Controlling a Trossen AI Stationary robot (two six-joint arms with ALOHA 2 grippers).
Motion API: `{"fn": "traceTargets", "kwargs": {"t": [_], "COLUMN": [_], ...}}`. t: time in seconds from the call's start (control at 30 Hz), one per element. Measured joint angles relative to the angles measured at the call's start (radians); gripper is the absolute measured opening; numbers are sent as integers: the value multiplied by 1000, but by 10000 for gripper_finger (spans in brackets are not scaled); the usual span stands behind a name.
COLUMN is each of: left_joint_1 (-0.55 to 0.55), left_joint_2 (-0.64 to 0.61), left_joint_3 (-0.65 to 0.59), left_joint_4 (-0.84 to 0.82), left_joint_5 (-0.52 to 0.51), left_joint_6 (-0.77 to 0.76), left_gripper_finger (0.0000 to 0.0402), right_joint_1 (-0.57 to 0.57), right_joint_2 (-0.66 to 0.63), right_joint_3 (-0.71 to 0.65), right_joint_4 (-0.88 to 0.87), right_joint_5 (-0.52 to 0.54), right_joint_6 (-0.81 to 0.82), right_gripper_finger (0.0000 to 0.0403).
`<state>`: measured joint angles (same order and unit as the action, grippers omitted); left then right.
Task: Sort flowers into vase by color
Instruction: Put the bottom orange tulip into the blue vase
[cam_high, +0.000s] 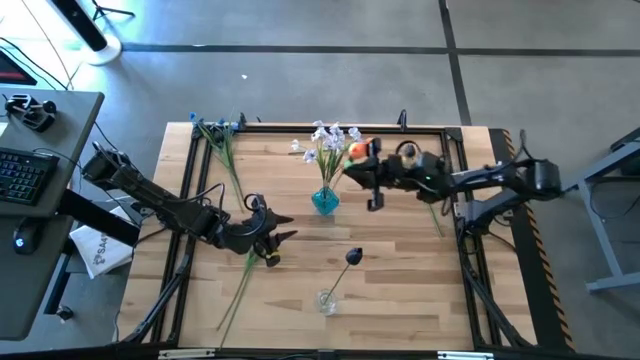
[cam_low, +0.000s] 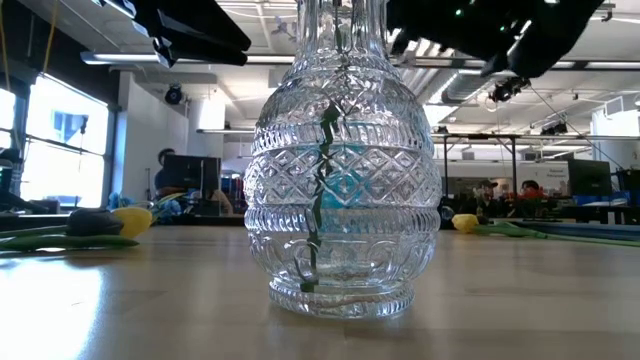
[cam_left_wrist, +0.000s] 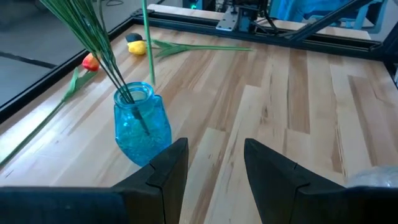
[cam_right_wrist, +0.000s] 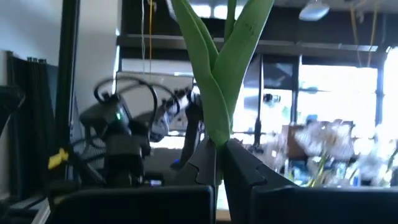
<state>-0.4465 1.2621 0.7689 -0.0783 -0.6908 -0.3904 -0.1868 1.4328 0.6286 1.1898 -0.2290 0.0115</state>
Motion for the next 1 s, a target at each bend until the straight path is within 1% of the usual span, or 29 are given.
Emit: {"fn": "traceTargets", "kwargs": {"t": [0.1,0.23,0.33,0.47,0.53,0.77,0.87,1.0], "left_joint_1": [0,0,0,0,0,0,0,0], "left_joint_2": [0,0,0,0,0,0,0,0], "left_joint_3": [0,0,0,0,0,0,0,0], "left_joint_4": [0,-4,-4,-4,-4,-6,-6,-5], "left_joint_5": [0,0,-1,-1,-1,-1,-1,-1], "left_joint_6": [0,0,0,0,0,0,0,0], "left_gripper_finger": [147,147,147,147,147,147,147,147], "right_joint_1": [-14,-29,-32,-32,-34,-51,-51,-51], "right_joint_2": [52,84,86,68,50,33,46,65], "right_joint_3": [15,16,16,17,17,17,17,17], "right_joint_4": [-1,0,13,97,106,10,-37,-58], "right_joint_5": [-4,-4,-4,-8,2,49,57,57], "right_joint_6": [9,12,28,40,31,6,-18,-15], "right_gripper_finger": [0,0,0,0,0,0,0,0]}}
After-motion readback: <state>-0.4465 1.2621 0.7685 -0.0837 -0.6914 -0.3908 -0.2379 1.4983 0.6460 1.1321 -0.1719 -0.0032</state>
